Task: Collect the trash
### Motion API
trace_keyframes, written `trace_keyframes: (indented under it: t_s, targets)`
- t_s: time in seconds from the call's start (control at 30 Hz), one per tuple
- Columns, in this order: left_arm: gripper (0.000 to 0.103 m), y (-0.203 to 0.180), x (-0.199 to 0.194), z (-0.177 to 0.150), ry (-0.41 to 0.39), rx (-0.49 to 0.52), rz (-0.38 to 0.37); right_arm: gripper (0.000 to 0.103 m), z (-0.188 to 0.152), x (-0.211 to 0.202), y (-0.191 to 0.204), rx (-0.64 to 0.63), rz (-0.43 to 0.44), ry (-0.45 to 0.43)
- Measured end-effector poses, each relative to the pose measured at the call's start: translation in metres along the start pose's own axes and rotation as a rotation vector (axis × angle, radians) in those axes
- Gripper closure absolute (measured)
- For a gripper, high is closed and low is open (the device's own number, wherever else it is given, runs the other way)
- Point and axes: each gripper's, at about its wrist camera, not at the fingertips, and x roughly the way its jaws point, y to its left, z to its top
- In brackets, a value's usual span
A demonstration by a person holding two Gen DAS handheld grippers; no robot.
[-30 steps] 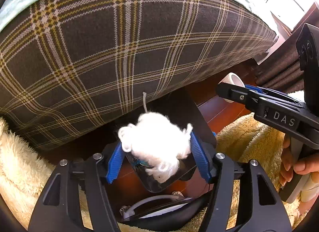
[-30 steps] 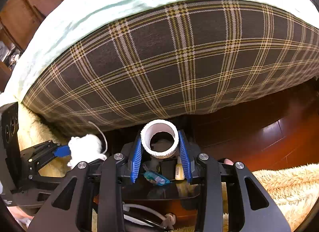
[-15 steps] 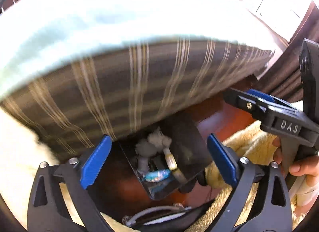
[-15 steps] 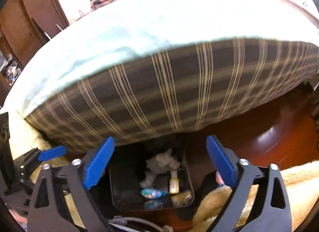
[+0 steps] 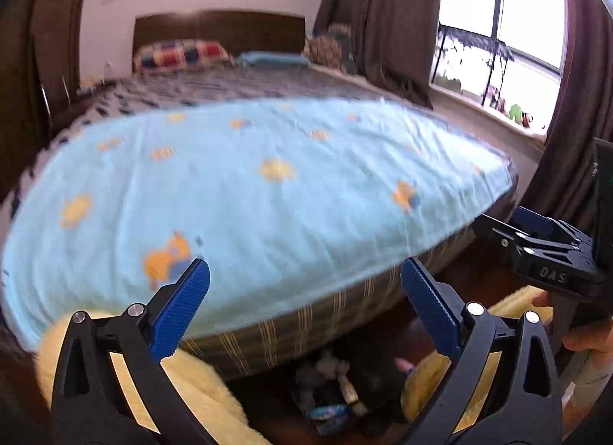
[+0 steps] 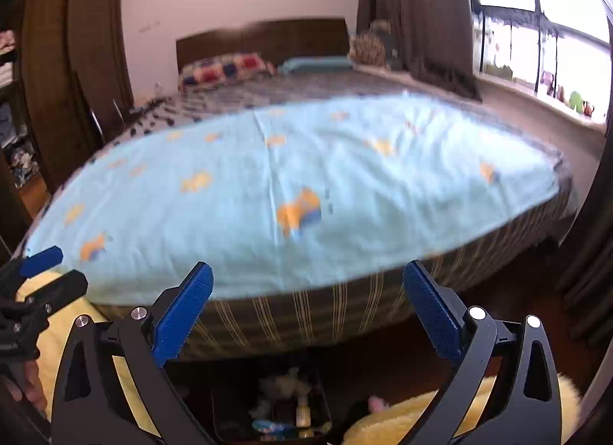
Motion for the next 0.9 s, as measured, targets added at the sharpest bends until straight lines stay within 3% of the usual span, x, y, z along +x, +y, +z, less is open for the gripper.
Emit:
trace_keyframes:
  t_s: [0.1, 0.23, 0.37, 0.57, 0.73, 0.9]
  targets:
    - [0.008, -0.002, -0.019, 0.017, -0.05, 0.007, 0.023, 0.003, 0.013, -0.018, 0.01, -0.006, 0.011, -0.037]
    - [0.008, -0.009, -0.044, 0.039, -0.106, 0.021, 0.018, 0.003, 0.03, -0.039, 0.019, -0.01, -0.04, -0.086]
    - [0.008, -0.015, -0.063, 0.058, -0.136, 0.018, -0.005, 0.003, 0.039, -0.057, 0.027, 0.003, 0.019, -0.125]
    - [0.008, -0.025, -0.085, 0.071, -0.228, 0.047, 0.081, 0.003, 0.046, -0.075, 0.039, -0.011, -0.042, -0.173]
    - [0.008, -0.025, -0.086, 0.063, -0.219, 0.054, 0.102, 0.003, 0.04, -0.082, 0.047, -0.033, -0.083, -0.199]
    - [0.008, -0.026, -0.085, 0.056, -0.198, 0.063, 0.074, 0.003, 0.036, -0.073, 0.044, -0.022, -0.104, -0.172]
